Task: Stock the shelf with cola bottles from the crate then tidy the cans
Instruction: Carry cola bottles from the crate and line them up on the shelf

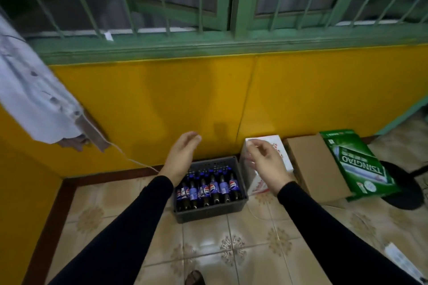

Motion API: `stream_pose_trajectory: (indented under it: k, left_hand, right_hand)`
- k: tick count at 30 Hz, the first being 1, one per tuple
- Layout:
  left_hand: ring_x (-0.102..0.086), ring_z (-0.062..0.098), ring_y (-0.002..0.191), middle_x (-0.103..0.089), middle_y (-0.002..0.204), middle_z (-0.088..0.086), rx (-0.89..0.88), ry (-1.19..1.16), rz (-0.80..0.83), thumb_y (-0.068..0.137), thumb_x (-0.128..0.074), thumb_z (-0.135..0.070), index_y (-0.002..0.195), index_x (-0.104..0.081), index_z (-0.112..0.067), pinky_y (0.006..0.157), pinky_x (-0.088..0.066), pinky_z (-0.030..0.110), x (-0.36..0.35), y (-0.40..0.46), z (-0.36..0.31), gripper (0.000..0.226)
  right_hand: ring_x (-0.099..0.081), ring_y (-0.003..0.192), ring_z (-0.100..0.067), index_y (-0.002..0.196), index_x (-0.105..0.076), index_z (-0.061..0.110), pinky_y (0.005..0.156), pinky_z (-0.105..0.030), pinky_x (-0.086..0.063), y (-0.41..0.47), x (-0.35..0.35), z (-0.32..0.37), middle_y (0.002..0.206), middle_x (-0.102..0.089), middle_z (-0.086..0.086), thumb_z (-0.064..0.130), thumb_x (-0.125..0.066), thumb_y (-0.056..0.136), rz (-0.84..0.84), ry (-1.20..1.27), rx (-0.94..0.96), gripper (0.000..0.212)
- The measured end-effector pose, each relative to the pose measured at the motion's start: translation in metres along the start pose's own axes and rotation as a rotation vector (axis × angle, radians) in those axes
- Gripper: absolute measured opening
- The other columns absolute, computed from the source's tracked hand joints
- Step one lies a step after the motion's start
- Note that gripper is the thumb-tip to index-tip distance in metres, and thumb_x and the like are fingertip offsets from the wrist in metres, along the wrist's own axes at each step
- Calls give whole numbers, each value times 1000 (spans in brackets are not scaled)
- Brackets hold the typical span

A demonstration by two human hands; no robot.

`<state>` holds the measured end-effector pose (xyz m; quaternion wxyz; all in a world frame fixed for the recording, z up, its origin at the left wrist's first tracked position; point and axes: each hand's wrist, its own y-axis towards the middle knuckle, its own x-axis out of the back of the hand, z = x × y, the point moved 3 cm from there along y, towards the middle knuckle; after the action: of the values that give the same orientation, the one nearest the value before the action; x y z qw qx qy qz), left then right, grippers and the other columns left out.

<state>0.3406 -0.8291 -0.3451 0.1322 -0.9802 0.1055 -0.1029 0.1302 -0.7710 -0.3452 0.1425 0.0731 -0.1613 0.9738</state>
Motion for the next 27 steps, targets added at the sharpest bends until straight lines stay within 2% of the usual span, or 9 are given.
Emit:
stream_pose_trajectory:
  k: [4, 8, 12, 15, 17, 20, 22, 25, 27]
  left_hand:
    - [-47, 18, 130, -45, 146, -5, 144, 48, -45, 97, -48, -52, 141, -42, -30, 110, -37, 39, 9, 51, 35, 50]
    - [-50, 19, 126, -50, 142, -1, 277, 73, -152, 97, -48, -51, 138, -46, -25, 105, -38, 38, 12, 100, 79, 49]
    - [-53, 23, 120, -53, 138, 0, 393, 115, -220, 96, -51, -51, 135, -49, -24, 99, -41, 39, 11, 138, 125, 47]
    - [-52, 24, 121, -50, 143, 2, 468, 149, -229, 96, -51, -50, 139, -46, -25, 98, -40, 39, 5, 167, 175, 50]
    - [-51, 26, 124, -47, 145, 2, 515, 186, -205, 98, -49, -49, 143, -41, -24, 98, -39, 40, -2, 191, 222, 52]
    - [-53, 30, 122, -50, 143, 6, 572, 256, -167, 97, -48, -51, 142, -39, -23, 101, -42, 48, -10, 231, 311, 54]
    - [-51, 31, 125, -46, 146, 7, 618, 296, -153, 96, -49, -54, 148, -33, -21, 100, -42, 47, -14, 255, 373, 64]
    - [-48, 32, 130, -36, 155, 5, 653, 374, -91, 90, -49, -63, 155, -20, -24, 102, -44, 47, -23, 289, 483, 81]
    - [-53, 35, 124, -37, 153, 7, 698, 408, -69, 87, -53, -65, 155, -13, -24, 98, -48, 47, -26, 302, 531, 89]
  right_hand:
    - [-62, 108, -18, 105, -58, 30, 101, -46, -49, 61, -23, -26, 113, -64, 1, 45, -59, 92, 57, -45, -89, 20]
    - [-61, 108, -16, 112, -57, 29, 100, -46, -49, 134, -39, -68, 114, -63, 6, 57, -56, 89, 131, -151, -180, 36]
    - [-61, 106, -17, 104, -56, 31, 98, -44, -49, 193, -53, -110, 113, -63, 4, 54, -55, 91, 222, -232, -249, 26]
    - [-62, 104, -19, 113, -56, 23, 91, -38, -49, 236, -66, -155, 111, -64, 1, 52, -54, 93, 257, -323, -285, 36]
    - [-60, 99, -18, 120, -56, 18, 84, -32, -44, 268, -80, -196, 112, -63, 0, 52, -52, 94, 280, -409, -292, 43]
    - [-56, 91, -17, 126, -54, 16, 81, -29, -39, 310, -106, -276, 106, -61, 0, 50, -49, 96, 321, -520, -312, 45]
    - [-57, 99, -21, 132, -50, 13, 87, -32, -42, 330, -124, -333, 117, -62, -5, 47, -49, 97, 340, -558, -336, 48]
    - [-52, 124, -28, 142, -41, 9, 99, -33, -40, 354, -156, -432, 141, -52, -10, 43, -50, 98, 353, -580, -385, 57]
    - [-52, 123, -31, 138, -44, 4, 95, -31, -40, 363, -170, -476, 138, -53, -15, 39, -53, 97, 341, -622, -399, 55]
